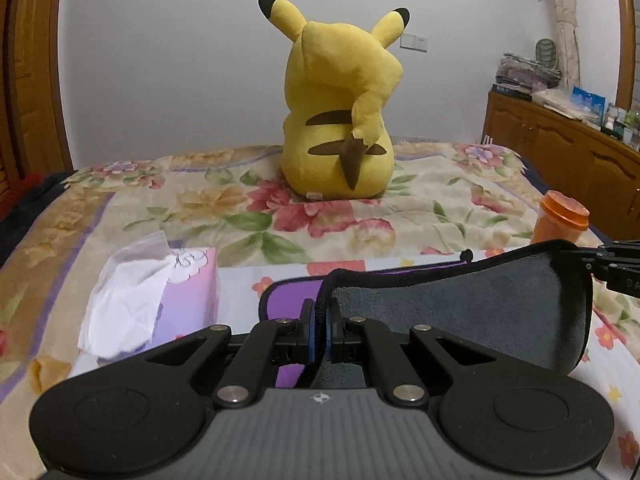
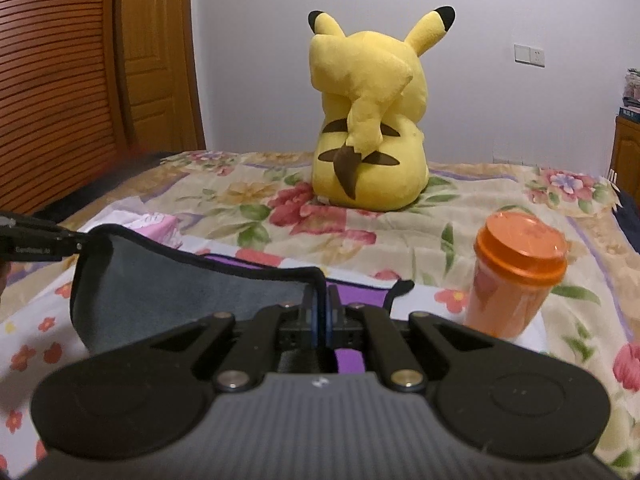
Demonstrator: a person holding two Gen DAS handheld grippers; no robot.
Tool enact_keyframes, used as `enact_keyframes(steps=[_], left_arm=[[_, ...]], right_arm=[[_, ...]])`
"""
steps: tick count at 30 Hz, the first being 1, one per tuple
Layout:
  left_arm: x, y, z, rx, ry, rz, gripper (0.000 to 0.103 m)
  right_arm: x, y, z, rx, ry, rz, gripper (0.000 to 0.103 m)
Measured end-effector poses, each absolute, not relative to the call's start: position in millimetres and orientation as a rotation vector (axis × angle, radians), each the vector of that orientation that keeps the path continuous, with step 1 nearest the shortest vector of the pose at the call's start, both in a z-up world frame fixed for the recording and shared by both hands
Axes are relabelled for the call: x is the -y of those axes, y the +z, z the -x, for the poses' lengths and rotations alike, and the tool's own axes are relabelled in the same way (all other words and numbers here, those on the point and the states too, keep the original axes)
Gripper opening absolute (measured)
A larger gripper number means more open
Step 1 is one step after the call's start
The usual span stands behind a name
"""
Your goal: Fold towel
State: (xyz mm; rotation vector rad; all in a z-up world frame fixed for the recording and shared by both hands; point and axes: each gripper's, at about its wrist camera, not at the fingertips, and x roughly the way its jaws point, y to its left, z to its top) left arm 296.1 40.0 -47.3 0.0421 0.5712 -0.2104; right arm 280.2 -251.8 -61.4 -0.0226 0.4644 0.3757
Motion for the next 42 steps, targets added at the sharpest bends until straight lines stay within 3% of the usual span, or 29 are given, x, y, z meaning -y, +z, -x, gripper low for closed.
enact_keyframes(steps=[19,42], left_arm=[[-31.1,-35.1,-355.5,-0.494,-0.169,-0.067,0.008],[-32.8,-113.4,-419.9,-0.669,-0.11,-0.109,0.012]], right_arm=[[237.4,-48.9,-333.3,-0.4,0.358,0.078,0.004],[235.1,-127.7,-386.3,-0.553,0.302,0.079,0.005]])
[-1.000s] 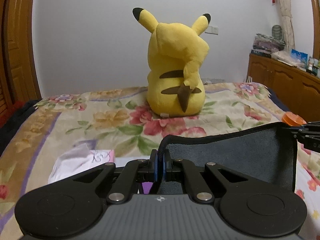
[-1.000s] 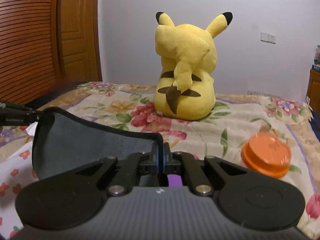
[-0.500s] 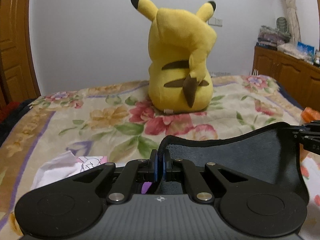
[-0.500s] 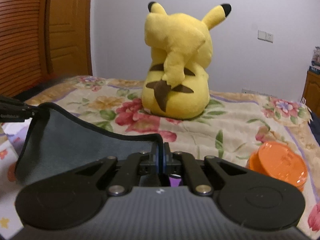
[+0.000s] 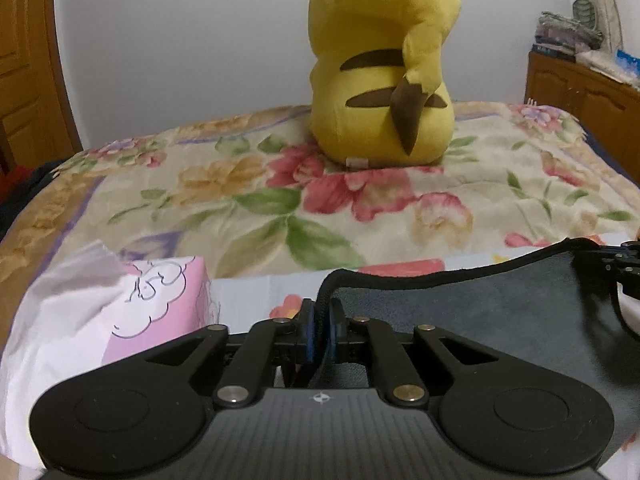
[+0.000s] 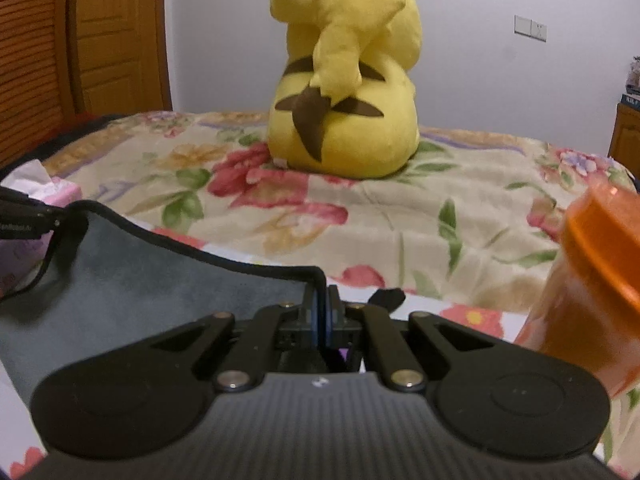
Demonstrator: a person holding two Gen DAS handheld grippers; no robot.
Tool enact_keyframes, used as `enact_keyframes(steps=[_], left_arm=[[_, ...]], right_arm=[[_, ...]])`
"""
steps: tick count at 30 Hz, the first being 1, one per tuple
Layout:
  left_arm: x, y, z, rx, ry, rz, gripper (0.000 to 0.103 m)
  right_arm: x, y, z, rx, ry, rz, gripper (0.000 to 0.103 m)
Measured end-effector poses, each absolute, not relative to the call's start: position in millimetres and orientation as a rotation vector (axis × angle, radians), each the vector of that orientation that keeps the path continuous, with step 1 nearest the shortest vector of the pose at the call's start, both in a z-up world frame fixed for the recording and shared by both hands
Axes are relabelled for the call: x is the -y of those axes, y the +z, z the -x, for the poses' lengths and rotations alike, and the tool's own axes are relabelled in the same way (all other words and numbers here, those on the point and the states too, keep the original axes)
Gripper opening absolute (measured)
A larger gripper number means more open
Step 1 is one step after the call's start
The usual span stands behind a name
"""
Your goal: Fold towel
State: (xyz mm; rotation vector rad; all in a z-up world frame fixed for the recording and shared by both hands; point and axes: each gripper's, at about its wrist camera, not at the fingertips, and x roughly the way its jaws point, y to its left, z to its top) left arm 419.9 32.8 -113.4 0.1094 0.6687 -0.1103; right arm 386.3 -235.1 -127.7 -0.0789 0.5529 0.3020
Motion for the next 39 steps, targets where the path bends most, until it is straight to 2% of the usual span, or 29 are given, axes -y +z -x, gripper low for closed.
enact_keyframes(steps=[3,5,7,8,9,11,17,34,39], left_arm=[[-33.4,-117.0,-421.1,-0.68,-0.106,-0.114,0.016],[-33.7,-117.7,-420.5,-0.682,-0.103,-0.118,0.032],[-34.1,-116.5,-419.5,-0.677,-0.105,-0.115,0.044],[-34.4,-115.5,-418.4,-0.675,-0.104,-0.113,0.047],[-34.0,-114.5,-417.5,-0.674,-0.106,-0.11,0.048],[-33.0,-111.8,-414.7,-0.677,-0.115,-0.108,0.051],[-25.0,-102.4,-397.0,-0.688,-0.146,-0.12,0.059],[-11.2,-44.4,-331.2,-0.666,-0.183,-0.148,0.068],[-12.7,-26.8,-309.4,-0.639,-0.17,-0.146,0.079]], right_arm=[[235.0,-132.0,-388.6,-0.567,0.295,0.081,0.005],[235.8,-133.3,-388.9,-0.573,0.291,0.079,0.005],[236.7,-134.1,-388.6,-0.58,0.28,0.08,0.011],[236.5,-134.5,-389.0,-0.585,0.27,0.088,0.021],[236.5,-134.7,-389.8,-0.592,0.262,0.092,0.037],[238.9,-133.9,-387.8,-0.599,0.266,0.076,0.045],[239.2,-125.0,-373.8,-0.603,0.272,0.068,0.045],[235.5,-74.2,-304.3,-0.595,0.291,0.074,0.047],[240.4,-61.1,-289.2,-0.585,0.278,0.052,0.055]])
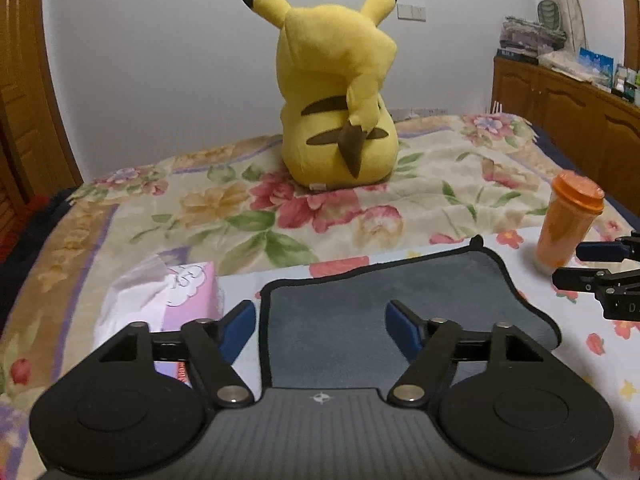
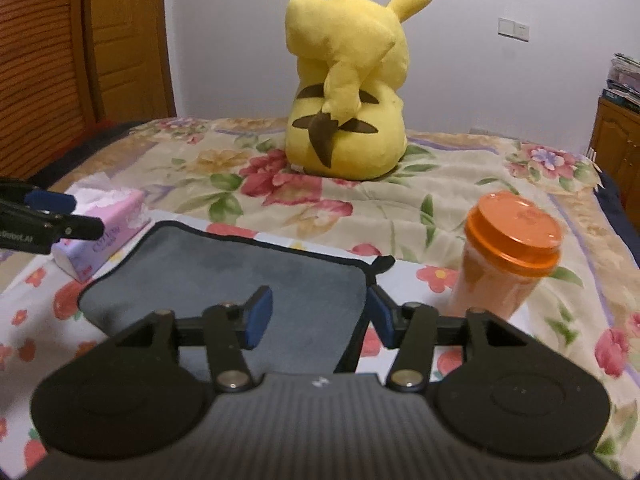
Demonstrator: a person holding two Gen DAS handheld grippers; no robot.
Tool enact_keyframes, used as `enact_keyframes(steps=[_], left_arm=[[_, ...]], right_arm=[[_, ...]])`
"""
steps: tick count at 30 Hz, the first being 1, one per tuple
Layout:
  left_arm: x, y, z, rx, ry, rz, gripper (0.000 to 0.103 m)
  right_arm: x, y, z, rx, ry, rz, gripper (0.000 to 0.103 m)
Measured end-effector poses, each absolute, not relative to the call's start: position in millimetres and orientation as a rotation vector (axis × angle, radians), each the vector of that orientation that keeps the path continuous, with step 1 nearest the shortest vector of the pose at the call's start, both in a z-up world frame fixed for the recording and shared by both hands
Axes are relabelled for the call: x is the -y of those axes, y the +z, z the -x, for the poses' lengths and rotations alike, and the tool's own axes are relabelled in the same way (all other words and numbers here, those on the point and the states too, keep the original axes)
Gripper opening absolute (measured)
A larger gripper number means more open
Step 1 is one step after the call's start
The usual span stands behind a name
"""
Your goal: Fold towel
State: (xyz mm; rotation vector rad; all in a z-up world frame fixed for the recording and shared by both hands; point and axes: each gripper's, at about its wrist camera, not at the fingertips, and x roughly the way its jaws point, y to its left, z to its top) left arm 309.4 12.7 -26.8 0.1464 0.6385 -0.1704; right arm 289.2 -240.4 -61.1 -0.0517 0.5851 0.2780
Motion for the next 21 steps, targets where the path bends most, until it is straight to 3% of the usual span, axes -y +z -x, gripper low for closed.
enact_keyframes(steps=[16,19,21], left_arm=[[-19.1,-0.7,-254.1,-0.604,-0.155,-0.171,0.096],[-17.5,1.5,-245.9,-0.596,-0.164,-0.171,0.102],[-16.2,2.9,-239.8,-0.59,-0.17,-0.17,0.103]], right_arm=[[248.5,-45.4,-242.9,-0.56,0.227,-0.003,0.066],[249.1,-43.8,-234.5,-0.543,0.216,0.01,0.078],[250.2,-41.5,-228.0,-0.528,0.215,0.019,0.093]])
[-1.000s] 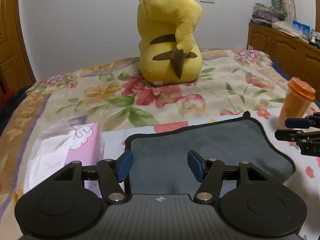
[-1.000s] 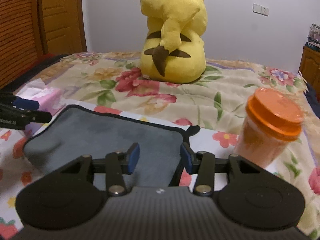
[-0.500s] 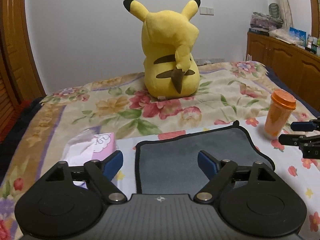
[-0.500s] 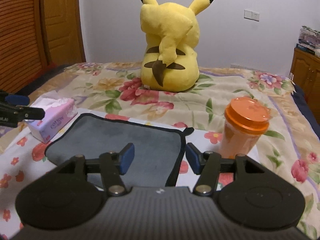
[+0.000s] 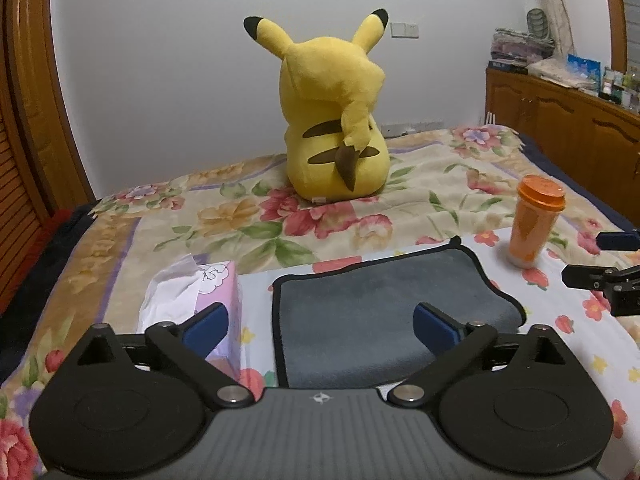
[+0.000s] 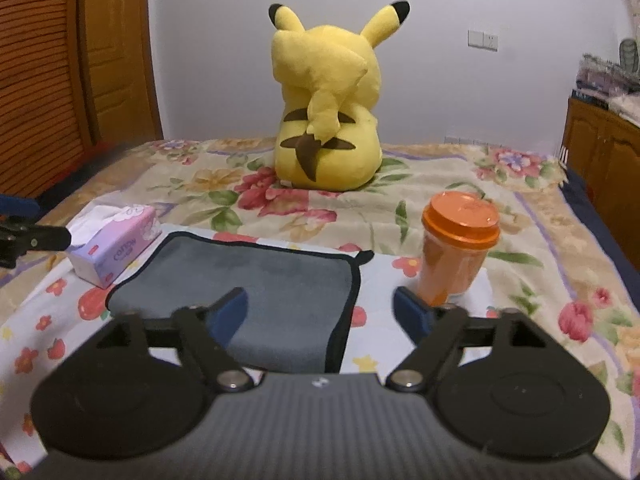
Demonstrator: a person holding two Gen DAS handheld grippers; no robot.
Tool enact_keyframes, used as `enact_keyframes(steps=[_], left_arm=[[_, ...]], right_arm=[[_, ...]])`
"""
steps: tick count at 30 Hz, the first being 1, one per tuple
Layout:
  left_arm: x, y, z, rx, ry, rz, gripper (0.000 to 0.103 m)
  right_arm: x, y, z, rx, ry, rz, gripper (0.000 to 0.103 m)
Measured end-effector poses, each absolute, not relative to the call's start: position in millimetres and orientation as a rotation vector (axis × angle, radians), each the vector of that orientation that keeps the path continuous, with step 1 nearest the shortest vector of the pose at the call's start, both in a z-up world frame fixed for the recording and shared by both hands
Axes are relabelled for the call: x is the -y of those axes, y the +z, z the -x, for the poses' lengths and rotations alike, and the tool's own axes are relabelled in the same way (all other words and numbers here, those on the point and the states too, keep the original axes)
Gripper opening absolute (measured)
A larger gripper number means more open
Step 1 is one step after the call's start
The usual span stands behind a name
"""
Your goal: Fold towel
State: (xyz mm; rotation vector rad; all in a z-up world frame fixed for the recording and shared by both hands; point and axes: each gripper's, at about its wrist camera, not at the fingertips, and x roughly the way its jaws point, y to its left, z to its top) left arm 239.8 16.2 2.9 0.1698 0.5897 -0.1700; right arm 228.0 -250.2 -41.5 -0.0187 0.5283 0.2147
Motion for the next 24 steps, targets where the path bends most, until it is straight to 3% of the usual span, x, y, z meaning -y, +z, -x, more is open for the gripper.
enact_keyframes(steps=[5,24], left_arm=[[-13.3,7.1,-226.5,-0.578,-0.18,-0.163,0.103],[-9.2,52.6,-154.9,-0.52,-0.133,-0.166,0.103]], right_arm=[[252.0,-35.7,-215.0,-0.498,0.219,0.007,0.103],[256.7,0.3,-161.0,-0.454,0.211,-0.003,0.103]])
